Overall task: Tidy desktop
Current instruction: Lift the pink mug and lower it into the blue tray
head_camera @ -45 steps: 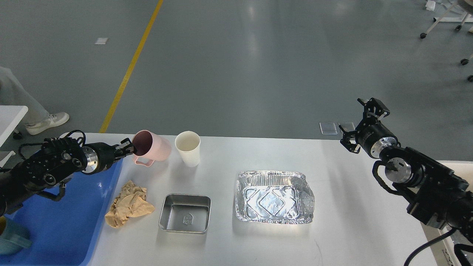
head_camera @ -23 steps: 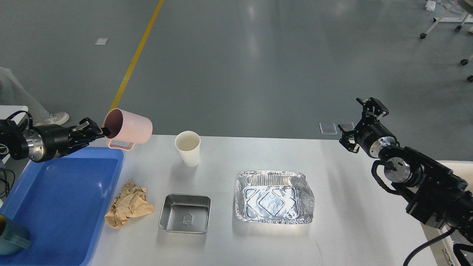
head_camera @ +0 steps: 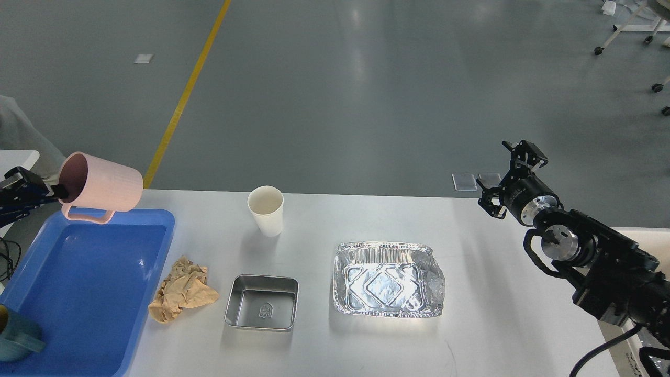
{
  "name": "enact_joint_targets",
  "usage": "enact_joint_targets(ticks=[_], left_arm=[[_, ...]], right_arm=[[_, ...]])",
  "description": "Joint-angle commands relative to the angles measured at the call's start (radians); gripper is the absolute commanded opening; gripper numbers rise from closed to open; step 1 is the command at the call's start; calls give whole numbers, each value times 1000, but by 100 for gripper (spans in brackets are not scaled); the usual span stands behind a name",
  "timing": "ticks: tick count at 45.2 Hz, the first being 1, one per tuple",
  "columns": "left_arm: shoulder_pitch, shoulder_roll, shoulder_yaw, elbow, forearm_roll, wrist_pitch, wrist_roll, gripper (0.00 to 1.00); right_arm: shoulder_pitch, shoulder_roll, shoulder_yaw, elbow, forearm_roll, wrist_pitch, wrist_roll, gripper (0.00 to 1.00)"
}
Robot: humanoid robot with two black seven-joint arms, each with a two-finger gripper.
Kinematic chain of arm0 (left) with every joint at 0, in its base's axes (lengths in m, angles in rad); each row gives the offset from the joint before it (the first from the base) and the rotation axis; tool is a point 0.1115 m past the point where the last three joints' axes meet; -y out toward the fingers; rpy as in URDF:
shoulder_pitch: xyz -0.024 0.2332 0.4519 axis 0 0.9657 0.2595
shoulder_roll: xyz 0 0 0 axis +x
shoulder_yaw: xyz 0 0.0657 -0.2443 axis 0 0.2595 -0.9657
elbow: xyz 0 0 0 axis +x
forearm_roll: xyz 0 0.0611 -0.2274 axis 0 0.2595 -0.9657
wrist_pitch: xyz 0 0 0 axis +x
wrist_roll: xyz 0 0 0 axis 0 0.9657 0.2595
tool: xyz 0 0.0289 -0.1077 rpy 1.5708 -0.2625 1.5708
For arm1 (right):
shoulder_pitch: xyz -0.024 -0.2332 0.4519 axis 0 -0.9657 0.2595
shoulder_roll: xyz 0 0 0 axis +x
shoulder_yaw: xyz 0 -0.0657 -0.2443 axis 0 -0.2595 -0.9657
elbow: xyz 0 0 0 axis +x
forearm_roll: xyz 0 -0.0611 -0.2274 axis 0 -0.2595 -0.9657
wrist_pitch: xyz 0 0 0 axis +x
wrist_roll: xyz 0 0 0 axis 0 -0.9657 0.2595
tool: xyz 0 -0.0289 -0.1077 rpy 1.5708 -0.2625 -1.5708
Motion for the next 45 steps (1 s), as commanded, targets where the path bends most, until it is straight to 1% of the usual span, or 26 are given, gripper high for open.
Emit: enact_joint_targets(ticks=[1,9,16,19,25,27,31,37,40,41,45], left_arm=[[71,60,7,-15,0,-8,12,0],[103,121,9,-53,1,-40,7,0],[159,158,19,-127,1,-34,24,0],[189,163,24,-162,1,-24,47,0],[229,180,25,-182,3,-16,121,0],[244,181,25,-184,3,-16,130,0],[278,184,27,-182,3,-11,135,0],[307,184,27,-176,3,30,145,0],[312,181,25,-176,3,56,165,0],[312,171,25,-176,3,76,185,0],[312,154,24,-176,3,116,217,0]], right_arm=[[-7,0,0,0,0,2,2,100],[-14,6,0,1,0,3,2,100],[-14,15,0,1,0,3,2,100],[-13,15,0,1,0,3,2,100],[-13,14,0,1,0,3,2,100],[-14,14,0,0,0,5,2,100],[-16,12,0,0,-1,5,2,100],[-19,12,0,0,-2,6,2,100],[-19,12,0,0,-2,6,2,100],[-19,12,0,0,-2,6,2,100],[-19,12,0,0,-2,6,2,100]])
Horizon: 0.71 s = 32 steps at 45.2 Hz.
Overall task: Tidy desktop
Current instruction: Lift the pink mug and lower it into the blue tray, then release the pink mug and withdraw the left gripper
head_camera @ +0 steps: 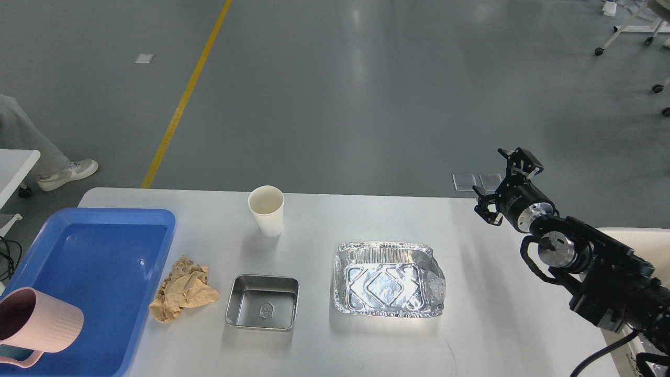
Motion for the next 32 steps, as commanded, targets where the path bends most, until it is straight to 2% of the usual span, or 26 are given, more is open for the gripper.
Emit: enact_joint_targets(ticks=[1,17,32], left_arm=[[1,-34,-3,0,0,60,46,0],[66,-209,0,20,-1,189,111,0],[81,-214,2,46,-1,214,129,0]], right_arm=[[0,0,0,0,0,0,0,100],[0,-2,-2,2,-2,0,0,100],[-12,-8,-2,0,-2,0,0,100]])
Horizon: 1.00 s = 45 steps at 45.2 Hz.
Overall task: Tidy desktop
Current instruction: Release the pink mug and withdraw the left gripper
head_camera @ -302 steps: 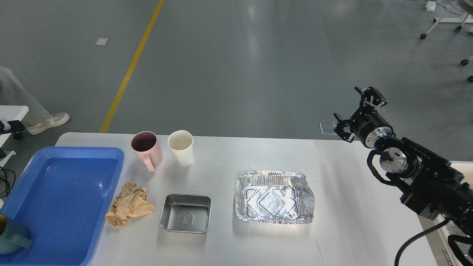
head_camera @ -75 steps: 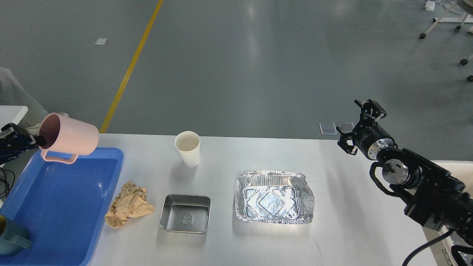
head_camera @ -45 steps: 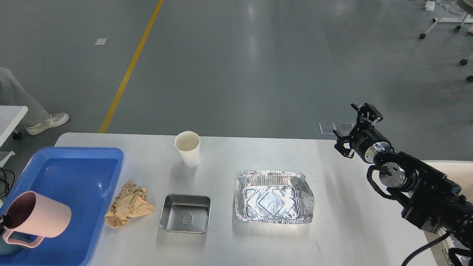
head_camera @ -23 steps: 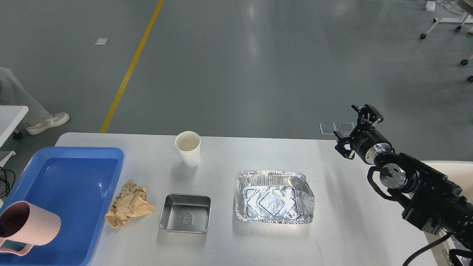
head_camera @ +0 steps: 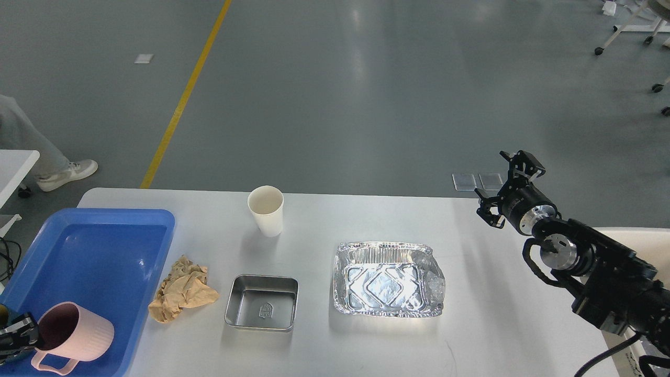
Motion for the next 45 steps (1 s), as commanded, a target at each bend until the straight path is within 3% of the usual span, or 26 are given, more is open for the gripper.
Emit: enact_joint_targets(ticks=[1,8,17,31,45], left_arm=[[1,3,1,5,0,15,9,0],[4,-1,0,5,0,21,9,2],[17,-5,-3,3,2,19,3,11],[16,6,-17,-3,-3,18,-13,39],[11,67,-115,-17,-3,-7,-20,58]], right_arm=[[-4,0,0,0,-1,0,0,100],[-2,1,0,0,-8,0,0,100],[-2,1,0,0,-8,0,0,100],[-2,0,0,0,-8,0,0,100],[-1,6,0,0,-8,0,0,100]])
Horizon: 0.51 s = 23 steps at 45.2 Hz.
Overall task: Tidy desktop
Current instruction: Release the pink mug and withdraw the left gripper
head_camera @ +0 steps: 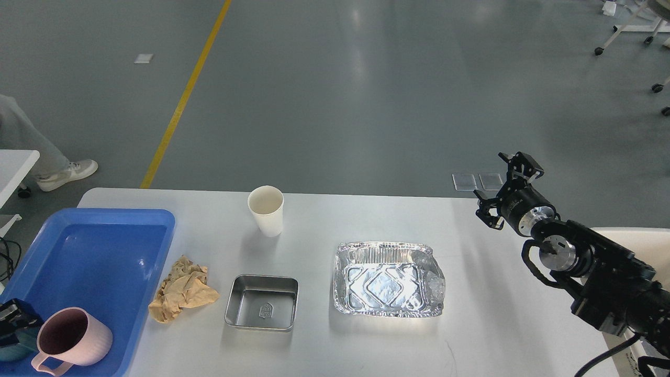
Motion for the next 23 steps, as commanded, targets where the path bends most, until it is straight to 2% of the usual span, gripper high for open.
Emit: enact_joint_targets(ticks=[1,5,7,12,18,23], left_arm=[[-2,24,-67,-16,0,-18,-14,59],[-3,32,-144,-31,-1,-53,-52,61],[-5,30,-187,-43,-1,-78,-58,61],[-5,25,-265,-81,-14,-118,-57,61],[-23,35,-281,-155,-69,-132,-57,61],[-60,59,-284,-180,-98,-213,-46,61]], right_arm=[[1,2,0,0,-1,0,-1,100],[1,2,0,0,-1,0,-1,100],[1,2,0,0,-1,0,-1,100],[1,2,0,1,-1,-2,-1,100],[-1,3,0,1,-1,-3,-1,100],[-1,3,0,1,-1,-3,-1,100]])
